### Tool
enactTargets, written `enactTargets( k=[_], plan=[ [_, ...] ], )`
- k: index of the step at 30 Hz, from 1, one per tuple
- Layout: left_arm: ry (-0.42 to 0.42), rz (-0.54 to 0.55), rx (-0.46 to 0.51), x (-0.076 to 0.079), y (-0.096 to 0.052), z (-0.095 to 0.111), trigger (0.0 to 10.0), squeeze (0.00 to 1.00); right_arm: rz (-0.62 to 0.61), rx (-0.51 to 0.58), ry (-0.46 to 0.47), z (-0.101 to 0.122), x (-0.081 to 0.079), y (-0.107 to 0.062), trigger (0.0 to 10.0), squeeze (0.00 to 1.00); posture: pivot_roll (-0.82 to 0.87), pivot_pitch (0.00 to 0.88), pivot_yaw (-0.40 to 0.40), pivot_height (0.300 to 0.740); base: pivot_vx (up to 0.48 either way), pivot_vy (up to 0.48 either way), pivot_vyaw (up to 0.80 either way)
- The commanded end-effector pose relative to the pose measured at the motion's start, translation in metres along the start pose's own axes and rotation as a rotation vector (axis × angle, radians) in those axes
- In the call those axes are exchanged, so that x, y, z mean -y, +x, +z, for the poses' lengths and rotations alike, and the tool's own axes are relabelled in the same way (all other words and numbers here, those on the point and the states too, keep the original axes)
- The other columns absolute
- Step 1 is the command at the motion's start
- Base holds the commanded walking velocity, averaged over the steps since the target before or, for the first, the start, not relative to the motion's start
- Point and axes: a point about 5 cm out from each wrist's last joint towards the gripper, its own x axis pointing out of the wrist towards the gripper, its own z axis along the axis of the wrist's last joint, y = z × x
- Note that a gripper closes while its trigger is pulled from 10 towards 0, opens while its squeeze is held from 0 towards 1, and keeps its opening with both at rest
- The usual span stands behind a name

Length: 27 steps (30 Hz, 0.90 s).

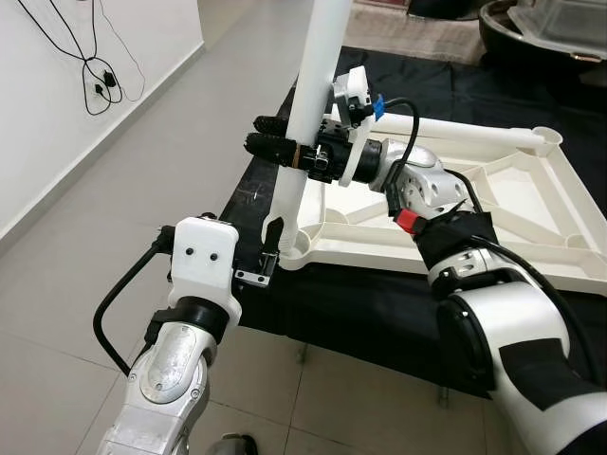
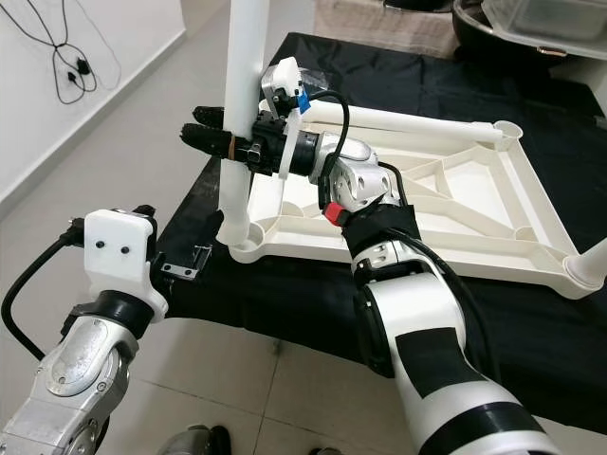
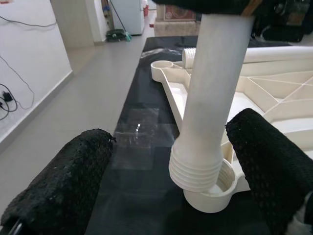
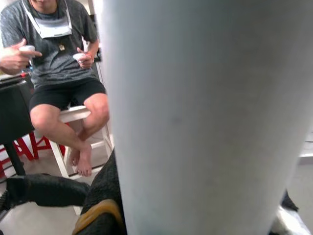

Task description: Building children table

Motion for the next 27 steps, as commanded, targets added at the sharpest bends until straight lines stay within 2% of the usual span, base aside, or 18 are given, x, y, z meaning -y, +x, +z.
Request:
enactTargets(
  k=[1, 7, 18, 27],
  plan=[
    [-0.002, -0.004, -0.009, 0.001, -0.004, 0.0, 10.0, 0.0, 0.053, 0.021, -0.011, 0.006, -0.002, 0.003, 10.0, 0.0, 0.17, 0.261, -0.067, 0.74, 0.0, 0.0, 0.0],
    [0.004, -0.001, -0.019, 0.002, -0.006, 0.0, 10.0, 0.0, 0.145, -0.031, -0.025, -0.001, -0.007, 0.001, 10.0, 0.0, 0.17, 0.266, -0.067, 0.74, 0.0, 0.0, 0.0],
    [0.01, 0.003, -0.023, 0.002, -0.006, 0.0, 10.0, 0.0, 0.183, -0.051, -0.064, 0.007, -0.003, -0.008, 10.0, 0.0, 0.17, 0.261, -0.07, 0.74, 0.0, 0.0, 0.0],
    [0.015, 0.004, -0.021, 0.002, -0.006, 0.001, 10.0, 0.0, 0.255, -0.146, -0.095, 0.001, -0.006, -0.012, 10.0, 0.0, 0.16, 0.271, -0.067, 0.74, 0.0, 0.0, 0.0]
  ],
)
